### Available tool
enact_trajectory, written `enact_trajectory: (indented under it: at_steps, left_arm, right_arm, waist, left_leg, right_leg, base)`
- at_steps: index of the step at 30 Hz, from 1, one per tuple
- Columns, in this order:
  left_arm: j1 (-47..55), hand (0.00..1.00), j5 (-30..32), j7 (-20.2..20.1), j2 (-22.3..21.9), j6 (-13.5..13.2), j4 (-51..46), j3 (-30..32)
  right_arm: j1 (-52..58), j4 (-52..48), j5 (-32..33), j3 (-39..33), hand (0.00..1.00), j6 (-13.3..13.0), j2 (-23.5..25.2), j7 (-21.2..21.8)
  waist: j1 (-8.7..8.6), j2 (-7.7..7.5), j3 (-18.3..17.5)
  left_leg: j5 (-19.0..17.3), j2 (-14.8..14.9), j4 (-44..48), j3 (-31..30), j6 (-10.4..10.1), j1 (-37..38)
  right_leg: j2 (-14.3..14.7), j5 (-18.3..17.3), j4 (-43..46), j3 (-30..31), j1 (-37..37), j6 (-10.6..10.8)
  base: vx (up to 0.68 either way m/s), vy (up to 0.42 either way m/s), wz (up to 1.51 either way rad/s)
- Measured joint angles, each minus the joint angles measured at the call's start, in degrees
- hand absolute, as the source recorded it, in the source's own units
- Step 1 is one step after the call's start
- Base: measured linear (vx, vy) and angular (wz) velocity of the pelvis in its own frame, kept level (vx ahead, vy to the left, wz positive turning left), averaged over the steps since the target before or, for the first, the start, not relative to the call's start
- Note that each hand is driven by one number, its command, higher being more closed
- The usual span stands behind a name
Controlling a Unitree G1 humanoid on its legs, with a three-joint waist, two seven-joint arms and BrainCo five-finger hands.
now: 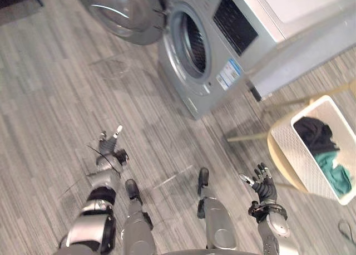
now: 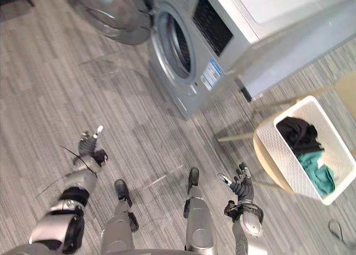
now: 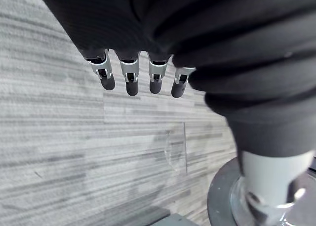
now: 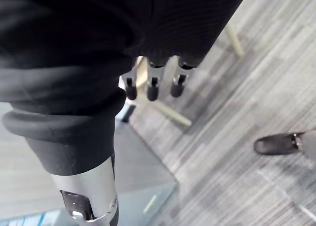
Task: Pick up the laundry basket with both hands and put the clothes into the washing machine.
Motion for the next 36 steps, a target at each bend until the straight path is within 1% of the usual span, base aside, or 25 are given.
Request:
enact_trajectory:
  at_steps: [1,2,3,4,5,6,8,10,12,13,14,15,16,17,19,20,21,26,30,33,36]
  left_arm:
    - [-2.6,0.0,-1.8,-0.4,2.3,-0.3,0.6,0.6]
    - [-5.2,0.0,-3.6,-0.5,4.4,-0.9,0.6,0.9]
    - [-6.4,0.0,-4.6,-0.5,5.1,-1.3,0.6,1.0]
    - [-9.0,0.0,-6.9,-0.6,6.0,-2.0,0.6,1.8]
    - [-12.0,0.0,-10.8,-0.3,5.9,-2.7,0.3,3.3]
    - [-13.3,0.0,-12.1,-0.2,6.0,-2.9,0.1,3.6]
    - [-16.5,0.0,-16.3,0.7,5.2,-3.4,-2.5,5.1]
    - [-18.7,0.0,-18.5,0.9,5.2,-3.9,-4.2,5.4]
    - [-21.9,0.0,-21.7,0.9,5.2,-4.8,-7.1,5.4]
    - [-23.1,0.0,-22.2,1.0,5.3,-5.0,-7.5,5.5]
    - [-24.9,0.0,-23.2,1.0,5.6,-5.2,-8.6,5.4]
    - [-26.8,0.0,-23.5,1.1,5.9,-5.3,-8.9,5.4]
    - [-27.8,0.0,-23.5,1.4,5.9,-5.2,-9.1,5.4]
    - [-29.5,0.0,-23.5,2.3,6.1,-5.2,-10.3,5.3]
    - [-30.8,0.0,-23.6,3.2,7.3,-5.4,-14.0,5.3]
    - [-31.8,0.0,-23.8,3.3,8.2,-5.7,-15.9,5.3]
    - [-32.6,0.0,-24.2,3.7,9.3,-6.5,-17.6,5.3]
    - [-38.5,0.0,-25.9,6.3,12.9,-8.3,-18.4,5.2]
    - [-41.8,0.0,-25.9,7.7,14.8,-9.9,-20.2,4.7]
    - [-41.7,0.0,-26.0,8.5,14.8,-9.9,-20.1,4.7]
    - [-41.7,0.0,-26.0,8.5,14.8,-9.9,-20.0,4.6]
  right_arm:
    - [0.5,-1.2,1.2,-0.1,0.0,0.0,0.7,-0.1]
    - [1.2,-2.9,1.7,-0.8,0.0,0.0,1.8,-0.2]
    - [1.8,-4.1,1.9,-1.0,0.0,0.0,2.4,-0.4]
    - [3.4,-6.6,2.5,-1.1,0.0,-0.2,3.2,-0.6]
    - [4.9,-9.3,3.5,-1.0,0.0,-0.4,4.0,-1.4]
    - [5.2,-10.5,3.6,-0.9,0.0,-0.4,4.2,-1.7]
    - [5.5,-15.0,4.3,-0.5,0.0,-0.9,4.2,-2.8]
    - [5.5,-17.9,5.4,-0.1,0.0,-1.6,4.1,-2.9]
    - [5.6,-20.6,6.1,0.7,0.0,-2.8,4.1,-3.8]
    - [5.6,-21.2,6.4,0.9,0.0,-3.0,4.1,-3.8]
    - [5.8,-21.9,7.5,1.2,0.0,-3.3,4.1,-3.9]
    - [6.0,-22.3,8.0,1.7,0.0,-3.4,4.1,-3.9]
    - [6.1,-22.4,8.1,2.0,0.0,-3.4,4.1,-3.9]
    - [6.2,-22.6,9.1,2.8,0.0,-3.4,4.0,-3.9]
    - [6.4,-23.7,10.4,4.0,0.0,-3.5,3.8,-3.9]
    - [6.9,-24.5,10.9,4.3,0.0,-4.1,3.8,-3.8]
    - [7.2,-24.6,11.6,4.4,0.0,-4.7,3.6,-3.7]
    - [9.9,-24.5,12.9,5.4,0.0,-5.7,2.4,-3.6]
    - [10.8,-24.3,13.1,5.6,0.0,-5.8,2.1,-3.5]
    - [10.9,-24.2,13.1,5.6,0.0,-5.8,1.9,-3.1]
    - [11.0,-24.2,13.1,5.6,0.0,-5.9,1.9,-2.5]
  waist:
    - [-0.84,-0.21,0.1]
    - [-1.21,-0.81,0.4]
    - [-1.11,-1.07,0.6]
    - [-1.12,-1.4,0.7]
    - [-1.09,-1.74,1.1]
    - [-1.07,-1.79,1.5]
    - [-0.98,-1.77,2.1]
    - [-0.89,-1.7,3.7]
    - [-0.89,-1.61,4.5]
    - [-0.89,-1.57,4.9]
    - [-0.81,-1.55,5.0]
    - [-0.46,-1.54,5.0]
    - [-0.09,-1.54,5.1]
    - [0.46,-1.5,5.9]
    - [0.49,-1.46,6.1]
    - [0.52,-1.46,6.1]
    - [0.52,-1.46,6.1]
    - [0.55,-1.47,6.1]
    - [0.51,-1.5,6.1]
    - [0.83,-1.51,6.1]
    - [0.61,-1.53,6.1]
  left_leg:
    - [0.1,0.6,0.3,1.0,0.0,-1.2]
    - [0.0,1.6,0.9,2.2,-0.2,-2.3]
    - [-0.3,2.2,1.7,2.6,-0.6,-3.0]
    - [-0.8,3.4,3.3,3.0,-1.3,-5.0]
    - [-1.4,5.0,5.5,3.0,-1.9,-7.2]
    - [-1.9,5.8,6.7,3.0,-2.1,-8.2]
    - [-3.8,8.9,11.4,2.8,-2.8,-12.8]
    - [-4.5,10.4,13.4,2.8,-3.0,-14.3]
    - [-5.2,11.8,16.2,2.9,-3.0,-18.0]
    - [-5.2,12.2,17.0,3.2,-3.0,-19.0]
    - [-5.3,13.0,18.6,4.6,-2.9,-21.4]
    - [-5.6,13.9,20.1,5.1,-2.3,-23.4]
    - [-5.8,14.3,20.8,5.1,-2.1,-24.1]
    - [-6.2,15.3,22.4,5.5,-2.1,-25.2]
    - [-7.0,16.4,24.2,5.3,-2.0,-27.1]
    - [-7.3,16.6,25.0,5.2,-1.9,-28.3]
    - [-8.0,17.2,26.3,5.2,-1.8,-29.4]
    - [-10.4,19.2,30.9,4.4,-1.8,-31.8]
    - [-10.9,19.4,32.5,3.5,-1.4,-33.8]
    - [-10.9,19.9,33.3,3.6,-1.3,-34.1]
    - [-11.2,20.1,34.1,3.3,-1.0,-34.6]
  right_leg:
    - [0.8,0.7,-0.3,0.8,-1.6,-0.5]
    - [1.6,1.0,-0.6,1.7,-3.2,-0.8]
    - [2.2,1.3,-0.7,2.0,-3.9,-1.1]
    - [3.1,1.7,-0.9,2.4,-5.4,-1.6]
    - [4.1,2.0,-0.9,2.0,-6.6,-1.7]
    - [4.5,2.2,-1.0,1.8,-6.9,-1.9]
    - [6.1,2.5,-1.2,1.2,-8.9,-2.4]
    - [6.8,2.7,-1.3,0.6,-9.2,-2.6]
    - [7.5,3.0,-1.3,-0.1,-11.7,-2.9]
    - [7.6,3.2,-1.2,-0.2,-12.4,-3.1]
    - [7.8,3.5,-1.2,-0.4,-14.0,-3.6]
    - [8.2,3.7,-1.2,-0.5,-15.3,-3.7]
    - [8.3,3.9,-1.2,-0.5,-15.8,-3.7]
    - [8.7,3.9,-1.2,-0.8,-16.0,-3.7]
    - [9.2,4.0,-1.2,-1.2,-17.0,-3.7]
    - [9.3,4.2,-1.2,-1.2,-18.0,-4.0]
    - [9.4,4.4,-1.2,-1.2,-18.5,-4.2]
    - [10.2,4.5,-1.2,-1.4,-18.8,-4.4]
    - [10.1,4.7,-1.3,-1.8,-19.7,-4.7]
    - [10.3,4.9,-1.3,-1.9,-19.7,-5.0]
    - [10.3,5.3,-1.3,-2.2,-19.7,-5.4]
  base:
    - [-0.03,-0.096,-0.57]
    - [-0.03,-0.096,-0.51]
    - [-0.03,-0.112,-0.44]
    - [-0.03,-0.118,-0.33]
    - [-0.02,-0.117,-0.25]
    - [-0.04,-0.105,-0.19]
    - [-0.04,-0.091,-0.17]
    - [-0.01,-0.058,-0.08]
    - [-0.01,-0.017,-0.03]
    - [0.0,0.0,0.0]
    - [-0.02,0.018,-0.04]
    - [-0.04,0.021,-0.11]
    - [-0.04,0.026,-0.13]
    - [-0.03,0.025,-0.12]
    - [-0.05,0.025,-0.1]
    - [-0.05,0.035,-0.13]
    - [-0.03,0.036,-0.12]
    - [-0.03,0.036,-0.1]
    - [-0.02,0.029,-0.01]
    - [-0.01,0.01,-0.01]
    - [0.0,0.0,0.0]
